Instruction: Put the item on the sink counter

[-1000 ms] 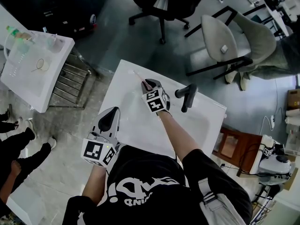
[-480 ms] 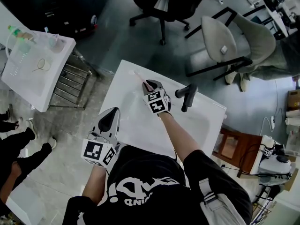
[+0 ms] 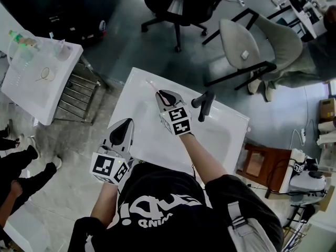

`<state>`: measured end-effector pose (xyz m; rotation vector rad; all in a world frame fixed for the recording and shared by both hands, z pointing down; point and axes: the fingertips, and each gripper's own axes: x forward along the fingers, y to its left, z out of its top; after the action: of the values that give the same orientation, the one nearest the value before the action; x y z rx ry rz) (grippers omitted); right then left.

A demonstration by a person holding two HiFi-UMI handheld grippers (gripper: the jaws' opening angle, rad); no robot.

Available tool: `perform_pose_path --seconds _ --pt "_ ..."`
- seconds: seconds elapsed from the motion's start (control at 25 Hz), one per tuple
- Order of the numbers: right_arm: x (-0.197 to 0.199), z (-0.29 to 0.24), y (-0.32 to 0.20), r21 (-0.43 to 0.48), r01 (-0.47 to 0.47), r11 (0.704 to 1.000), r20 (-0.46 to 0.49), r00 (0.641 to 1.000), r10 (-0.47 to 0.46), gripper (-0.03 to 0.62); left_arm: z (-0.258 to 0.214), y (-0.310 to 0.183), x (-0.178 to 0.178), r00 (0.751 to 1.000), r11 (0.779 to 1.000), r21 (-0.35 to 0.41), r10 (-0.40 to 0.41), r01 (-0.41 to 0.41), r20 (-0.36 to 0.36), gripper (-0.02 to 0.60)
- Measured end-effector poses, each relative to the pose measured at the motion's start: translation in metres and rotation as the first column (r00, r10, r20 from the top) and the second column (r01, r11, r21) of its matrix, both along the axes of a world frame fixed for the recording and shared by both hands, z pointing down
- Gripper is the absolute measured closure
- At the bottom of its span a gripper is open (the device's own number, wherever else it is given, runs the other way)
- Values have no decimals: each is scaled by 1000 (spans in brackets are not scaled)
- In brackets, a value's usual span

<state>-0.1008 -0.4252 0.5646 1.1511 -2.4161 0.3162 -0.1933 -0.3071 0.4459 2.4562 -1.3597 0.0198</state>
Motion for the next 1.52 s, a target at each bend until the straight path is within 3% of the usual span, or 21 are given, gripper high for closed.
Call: perform_pose_path --seconds 0.68,1.08,1.52 --pt "28 -153 117 203 2 979 258 965 -56 564 -42 37 34 997 994 87 73 -72 -17 561" --pt "46 -183 171 311 -1 950 326 939 -106 574 -59 58 54 994 986 128 109 -106 -17 561" --pt "57 -179 181 311 -39 950 358 930 -79 576 -63 65 62 995 986 139 99 -97 -11 560"
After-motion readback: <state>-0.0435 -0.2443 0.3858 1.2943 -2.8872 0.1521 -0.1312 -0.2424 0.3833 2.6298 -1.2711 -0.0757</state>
